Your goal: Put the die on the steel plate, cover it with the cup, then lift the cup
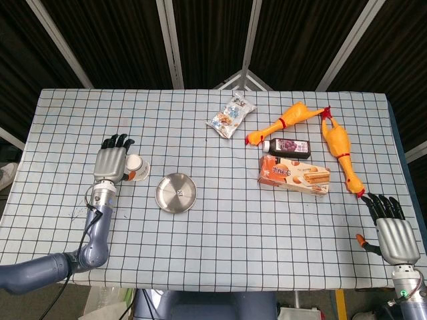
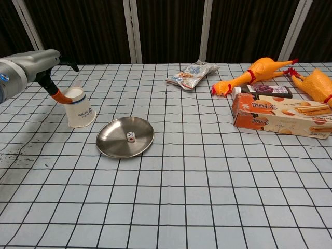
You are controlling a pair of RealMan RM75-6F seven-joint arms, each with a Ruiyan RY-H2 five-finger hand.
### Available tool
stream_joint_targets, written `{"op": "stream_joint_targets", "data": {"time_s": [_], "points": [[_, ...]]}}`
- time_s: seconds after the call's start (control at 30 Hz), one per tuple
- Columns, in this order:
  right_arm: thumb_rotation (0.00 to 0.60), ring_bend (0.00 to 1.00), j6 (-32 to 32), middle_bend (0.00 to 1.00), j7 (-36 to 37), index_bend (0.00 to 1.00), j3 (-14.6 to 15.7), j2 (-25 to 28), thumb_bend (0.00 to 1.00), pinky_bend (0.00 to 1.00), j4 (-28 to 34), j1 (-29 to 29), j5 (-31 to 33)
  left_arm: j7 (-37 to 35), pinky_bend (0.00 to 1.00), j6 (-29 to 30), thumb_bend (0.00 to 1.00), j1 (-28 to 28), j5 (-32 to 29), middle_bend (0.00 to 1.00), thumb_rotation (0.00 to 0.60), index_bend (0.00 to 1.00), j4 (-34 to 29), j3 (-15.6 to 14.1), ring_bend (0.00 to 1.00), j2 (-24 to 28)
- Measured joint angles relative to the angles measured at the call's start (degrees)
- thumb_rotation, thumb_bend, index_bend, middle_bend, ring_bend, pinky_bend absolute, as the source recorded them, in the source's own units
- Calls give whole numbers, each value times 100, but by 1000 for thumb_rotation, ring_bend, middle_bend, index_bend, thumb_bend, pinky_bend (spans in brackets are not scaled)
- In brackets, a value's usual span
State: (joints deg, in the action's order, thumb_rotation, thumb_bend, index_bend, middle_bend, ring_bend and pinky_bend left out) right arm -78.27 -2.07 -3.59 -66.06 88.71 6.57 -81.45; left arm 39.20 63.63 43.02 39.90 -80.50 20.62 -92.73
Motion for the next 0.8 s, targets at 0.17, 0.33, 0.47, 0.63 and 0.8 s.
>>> {"op": "stream_joint_targets", "data": {"time_s": [0.17,0.33,0.47,0.63,0.8], "points": [[600,83,30,108,-11,141,10,-4,260,0,-6,6,11,-49,100,-37,380,18,-30,135,600,248,232,-85,54,-113],[600,83,60,108,-26,141,13,-17,261,0,-20,16,29,-113,100,-119,407,51,-62,169,600,269,459,-158,54,-239],[600,83,67,108,-35,141,13,-23,260,0,-22,22,30,-176,100,-129,415,77,-19,193,600,286,554,-183,55,-309],[600,83,87,108,-51,151,27,-31,260,0,-23,33,14,-240,100,-115,426,107,47,213,600,303,616,-203,55,-371],[600,83,95,108,-55,161,26,-33,260,0,-25,35,25,-310,100,-59,426,119,119,238,600,304,625,-198,61,-395]]}}
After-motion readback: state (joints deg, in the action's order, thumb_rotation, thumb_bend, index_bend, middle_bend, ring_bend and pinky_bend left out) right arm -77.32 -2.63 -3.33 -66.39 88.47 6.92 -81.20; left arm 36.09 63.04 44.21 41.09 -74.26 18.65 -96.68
